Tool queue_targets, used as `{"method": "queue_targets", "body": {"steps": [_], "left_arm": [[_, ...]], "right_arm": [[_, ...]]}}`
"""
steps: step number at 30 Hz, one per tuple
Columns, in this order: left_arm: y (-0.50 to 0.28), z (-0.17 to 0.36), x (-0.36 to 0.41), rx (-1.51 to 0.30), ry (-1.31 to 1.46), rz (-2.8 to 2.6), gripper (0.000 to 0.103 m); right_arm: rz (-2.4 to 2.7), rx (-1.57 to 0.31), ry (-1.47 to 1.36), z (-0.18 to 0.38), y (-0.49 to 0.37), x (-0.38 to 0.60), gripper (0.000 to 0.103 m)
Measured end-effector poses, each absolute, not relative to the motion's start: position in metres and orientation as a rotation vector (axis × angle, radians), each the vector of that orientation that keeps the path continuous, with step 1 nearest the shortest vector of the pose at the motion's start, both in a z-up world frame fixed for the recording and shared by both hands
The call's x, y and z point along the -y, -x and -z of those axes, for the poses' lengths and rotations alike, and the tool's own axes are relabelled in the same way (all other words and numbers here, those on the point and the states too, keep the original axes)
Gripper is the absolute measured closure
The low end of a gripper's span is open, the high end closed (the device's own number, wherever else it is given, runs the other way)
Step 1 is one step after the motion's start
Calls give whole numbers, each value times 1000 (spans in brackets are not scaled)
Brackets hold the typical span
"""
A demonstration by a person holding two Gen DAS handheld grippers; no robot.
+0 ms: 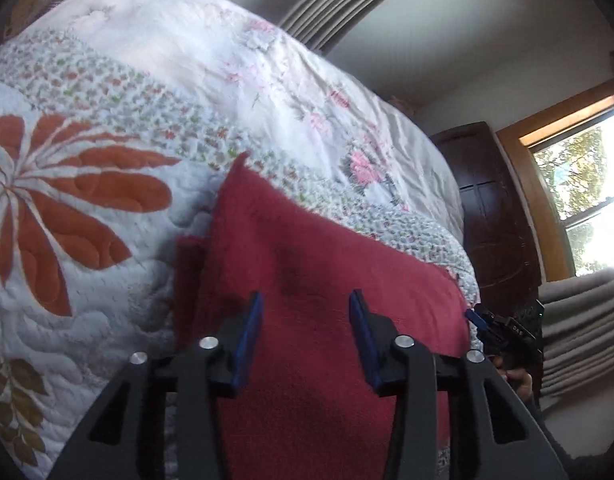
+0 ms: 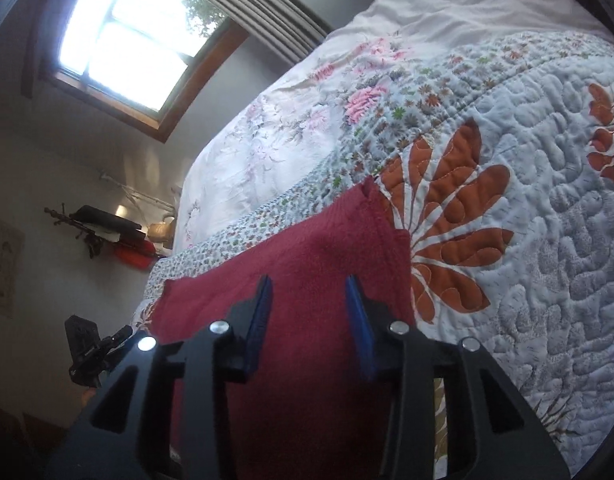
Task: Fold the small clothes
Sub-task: 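Lay the folded hem down and open both grippers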
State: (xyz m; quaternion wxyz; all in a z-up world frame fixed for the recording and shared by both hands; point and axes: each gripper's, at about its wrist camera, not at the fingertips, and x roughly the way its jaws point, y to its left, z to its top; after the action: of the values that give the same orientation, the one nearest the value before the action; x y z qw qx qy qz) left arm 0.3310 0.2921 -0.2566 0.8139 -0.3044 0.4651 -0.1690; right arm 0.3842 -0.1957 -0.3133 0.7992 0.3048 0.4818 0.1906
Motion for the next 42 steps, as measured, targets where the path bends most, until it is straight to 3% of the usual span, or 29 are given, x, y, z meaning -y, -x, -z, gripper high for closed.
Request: {"method": "queue_targets", "body": {"steps": [2,5,7,8,9,11,13,14,15,17,20,23,24,26,29,31,33,34,38,42], "left_arm": [[-311,248,-277,-946,681,443,46],[-293,282,-258,-1024,668,433,46],[-288,318,-262,-1076,681,377,57],[-284,324,-265,-1059,675,370,67],[-282,326,-269,-1052,666,361,74],[-280,318,-272,-1063,667,336,74],[-272,296,-269,-1047,658,342,63],[-264,282,-264,-1019,636,371,59],[-255,271,-257,-999,607,400,57],[-239,264,-238,-989,590,455,57],[-225,295,-209,-1084,542,463,56],[-216,322,-208,-1088,521,434,63],[-213,322,-209,-1082,508,429,68],[-206,314,-212,-1091,471,420,69],[-196,298,-235,-1128,479,389,62],[-185,287,-267,-1125,564,348,43],[-182,278,-300,-1117,615,289,13],[-186,275,-318,-1118,639,268,11],[-227,283,-363,-1195,792,281,4],[-275,318,-381,-1338,991,349,4]], "right_arm": [[-481,-1037,-670,311,-364,185,64],[-522,-1099,-631,334,-343,166,65],[-501,-1105,-641,356,-336,170,77],[-486,-1096,-632,363,-333,174,98],[-480,-1099,-646,368,-333,180,103],[-474,-1114,-680,363,-329,189,103],[-491,-1084,-614,338,-316,189,81],[-507,-1057,-582,327,-307,188,61],[-533,-1040,-565,320,-297,186,55],[-591,-1066,-575,326,-279,182,55],[-585,-1174,-528,366,-259,174,59],[-537,-1194,-619,392,-253,193,84],[-516,-1193,-652,392,-251,202,88],[-467,-1177,-634,385,-245,214,88],[-355,-1156,-535,359,-229,224,74],[-361,-1112,-412,326,-216,205,71],[-378,-1057,-216,291,-201,161,36],[-388,-1028,-114,279,-191,131,29],[-498,-936,307,245,-157,9,26],[-575,-841,634,246,-128,-87,26]]}}
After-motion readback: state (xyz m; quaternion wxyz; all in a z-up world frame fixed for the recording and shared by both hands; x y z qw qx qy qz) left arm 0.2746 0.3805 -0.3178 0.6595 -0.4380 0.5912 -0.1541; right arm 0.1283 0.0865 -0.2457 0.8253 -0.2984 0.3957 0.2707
